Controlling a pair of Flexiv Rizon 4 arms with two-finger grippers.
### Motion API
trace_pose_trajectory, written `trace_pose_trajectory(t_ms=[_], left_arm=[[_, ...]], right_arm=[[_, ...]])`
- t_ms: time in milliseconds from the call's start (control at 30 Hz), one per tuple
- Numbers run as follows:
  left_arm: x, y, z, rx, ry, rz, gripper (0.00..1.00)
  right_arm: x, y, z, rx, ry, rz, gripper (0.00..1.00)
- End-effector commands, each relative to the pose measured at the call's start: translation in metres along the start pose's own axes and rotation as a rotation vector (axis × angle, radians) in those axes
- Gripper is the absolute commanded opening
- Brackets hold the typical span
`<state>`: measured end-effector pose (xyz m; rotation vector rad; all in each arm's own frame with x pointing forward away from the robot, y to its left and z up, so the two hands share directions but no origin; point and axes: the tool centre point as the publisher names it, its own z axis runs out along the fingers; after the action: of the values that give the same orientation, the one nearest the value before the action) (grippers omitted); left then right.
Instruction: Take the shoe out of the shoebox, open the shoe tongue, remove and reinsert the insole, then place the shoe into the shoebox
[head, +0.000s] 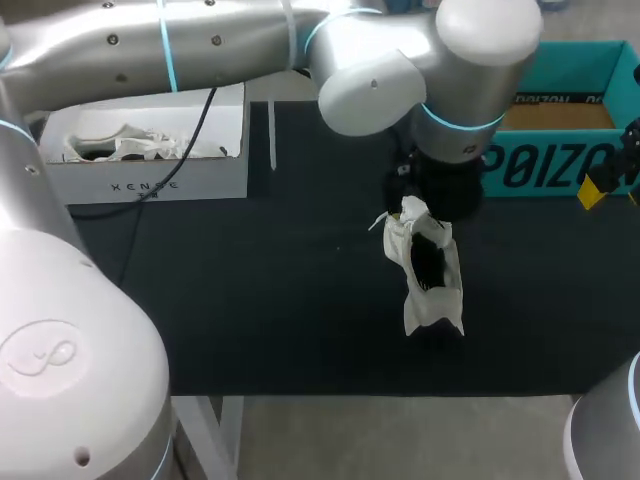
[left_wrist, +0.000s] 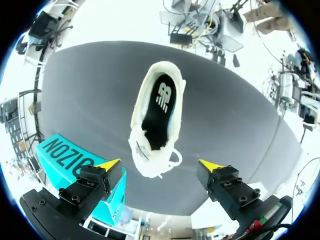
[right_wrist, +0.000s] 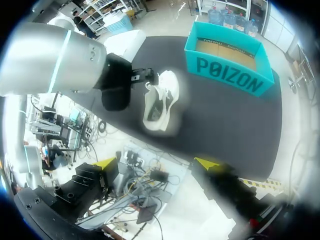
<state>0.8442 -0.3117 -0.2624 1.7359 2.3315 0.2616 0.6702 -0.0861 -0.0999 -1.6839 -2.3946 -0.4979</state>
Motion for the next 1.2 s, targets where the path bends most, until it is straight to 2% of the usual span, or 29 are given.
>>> trace_pose_trajectory(t_ms=[33,67,100,133,267,400,700,1200], left_arm=[[0.005,0.016,-0.003,0.009,-0.018,0.003,0.99],[0.005,0.018,-0.003,0.008,-0.021,0.007,0.81],[0.004,0.022,-0.002,0.010,-0.026,0.006,0.18],[0.004,0.027,0.000,0.014,-0.030,0.005,0.00],[-0.001,0.037,0.008,0.016,-0.027,0.010,0.00],[-0.009,0.039,0.016,0.024,-0.025,0.025,0.00],[-0.020,0.021,0.038,0.050,-0.016,0.067,0.00],[0.002,-0.015,0.060,0.104,-0.004,0.060,0.00]], right_arm=[[0.000,0.002,0.000,0.005,0.000,0.001,1.00],[0.000,0.002,0.000,0.005,0.000,0.001,1.00],[0.000,0.002,0.000,0.005,0.000,0.001,1.00],[0.000,0.002,0.000,0.005,0.000,0.001,1.00],[0.000,0.002,0.000,0.005,0.000,0.001,1.00],[0.000,0.002,0.000,0.005,0.000,0.001,1.00],[0.000,0.002,0.000,0.005,0.000,0.001,1.00],[0.000,0.002,0.000,0.005,0.000,0.001,1.00]])
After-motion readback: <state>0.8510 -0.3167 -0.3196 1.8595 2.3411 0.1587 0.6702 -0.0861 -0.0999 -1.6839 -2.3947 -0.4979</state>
